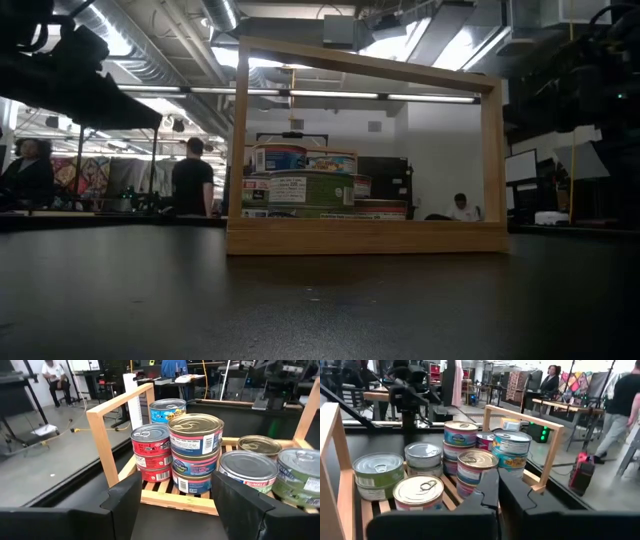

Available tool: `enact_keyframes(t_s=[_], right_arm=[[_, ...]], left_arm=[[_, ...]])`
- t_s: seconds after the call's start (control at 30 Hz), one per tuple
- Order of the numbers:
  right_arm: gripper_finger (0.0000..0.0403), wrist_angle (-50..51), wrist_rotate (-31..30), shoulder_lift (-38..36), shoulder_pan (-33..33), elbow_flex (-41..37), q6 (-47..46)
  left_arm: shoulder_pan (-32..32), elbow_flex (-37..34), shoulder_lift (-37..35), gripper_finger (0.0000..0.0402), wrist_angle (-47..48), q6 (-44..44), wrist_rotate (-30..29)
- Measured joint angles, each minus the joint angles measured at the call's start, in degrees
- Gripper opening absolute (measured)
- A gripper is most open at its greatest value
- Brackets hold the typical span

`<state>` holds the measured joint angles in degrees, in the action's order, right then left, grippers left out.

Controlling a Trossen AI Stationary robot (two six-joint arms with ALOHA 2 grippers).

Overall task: Stack canned seafood by type on shelf
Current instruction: Return to Home Position

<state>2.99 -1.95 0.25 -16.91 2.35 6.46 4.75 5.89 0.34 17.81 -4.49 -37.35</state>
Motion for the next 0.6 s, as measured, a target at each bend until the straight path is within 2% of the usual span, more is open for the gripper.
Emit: enact_keyframes(t_s=[0.2, 0.6], right_arm=[[0.0004, 0.08, -0.11, -0.02, 0.0, -0.02, 1.55], [0.002, -0.12, 0.79, -0.02, 0.0, -0.11, 1.39]], left_arm=[[0.0, 0.0, 0.0, 0.0233, 0.02, 4.53, -0.05], [0.01, 0.0, 0.0, 0.0233, 0.02, 4.59, -0.08]])
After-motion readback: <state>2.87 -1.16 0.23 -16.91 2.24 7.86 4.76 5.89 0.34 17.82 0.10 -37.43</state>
